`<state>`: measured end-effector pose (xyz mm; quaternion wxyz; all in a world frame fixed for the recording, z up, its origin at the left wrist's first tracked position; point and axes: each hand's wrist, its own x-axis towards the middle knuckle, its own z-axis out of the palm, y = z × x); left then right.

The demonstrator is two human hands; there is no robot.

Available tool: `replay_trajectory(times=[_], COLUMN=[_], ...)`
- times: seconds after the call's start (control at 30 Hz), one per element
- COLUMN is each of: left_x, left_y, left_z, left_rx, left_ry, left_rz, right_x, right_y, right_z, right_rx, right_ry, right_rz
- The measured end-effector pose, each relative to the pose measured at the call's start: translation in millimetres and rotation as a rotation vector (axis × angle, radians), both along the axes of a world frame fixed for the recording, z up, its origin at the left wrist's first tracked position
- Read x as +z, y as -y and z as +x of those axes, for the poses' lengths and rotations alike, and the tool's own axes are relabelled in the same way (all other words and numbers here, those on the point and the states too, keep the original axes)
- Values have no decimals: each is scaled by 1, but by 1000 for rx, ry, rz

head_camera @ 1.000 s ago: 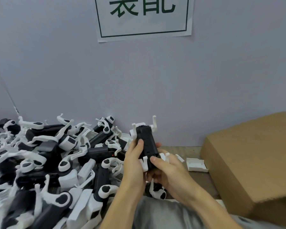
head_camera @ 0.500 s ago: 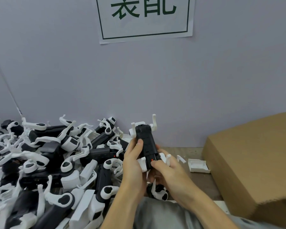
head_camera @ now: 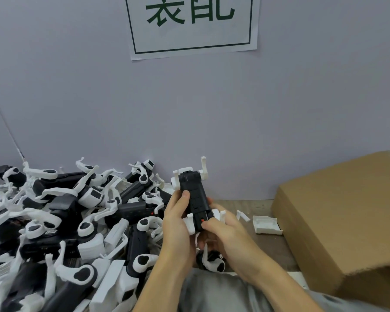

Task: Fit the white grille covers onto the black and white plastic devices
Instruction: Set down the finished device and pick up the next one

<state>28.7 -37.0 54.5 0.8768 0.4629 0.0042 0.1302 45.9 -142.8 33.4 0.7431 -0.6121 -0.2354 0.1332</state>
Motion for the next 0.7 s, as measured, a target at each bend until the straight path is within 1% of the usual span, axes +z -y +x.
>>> replay_trajectory(times=[0.13, 0.17, 0.23, 0.27, 0.3, 0.33, 0.37, 0.4, 0.47, 0.5, 0.53, 0.63, 0.7], left_x=[1, 1, 4, 7, 10, 13, 17, 19, 22, 23, 23, 21, 19], left_y=[0, -1, -3, -4, -6, -9, -13, -17, -24, -25, -25, -19, -14], left_z=[0, 0, 1, 1, 1, 1, 1, 1, 3, 3, 3, 6, 7], left_rx=[-20, -29, -40, -40, -30, -14, 0, 10, 11, 1, -10, -24, -15], left_ry=[39, 42, 41, 44, 44, 43, 48, 56, 60, 55, 48, 20, -9], left_rz=[24, 17, -25, -71, -140, -210, -259, -285, -320, -331, -329, -212, -116], right_x=[0, 1, 8, 11, 14, 18, 20, 20, 17, 13, 10, 1, -3], right_y=[-2, 0, 8, 15, 23, 30, 36, 42, 48, 51, 54, 63, 66], right_z=[1, 1, 1, 2, 4, 8, 12, 17, 25, 28, 31, 35, 37], right_rx=[-89, -62, 81, 147, 165, 119, 21, -118, -472, -616, -718, -884, -909], right_ry=[7, 17, 23, 16, -4, -22, -39, -35, 69, 136, 180, 214, 193], right_rz=[-70, -74, -40, 11, 72, 113, 130, 104, -133, -251, -317, -419, -561])
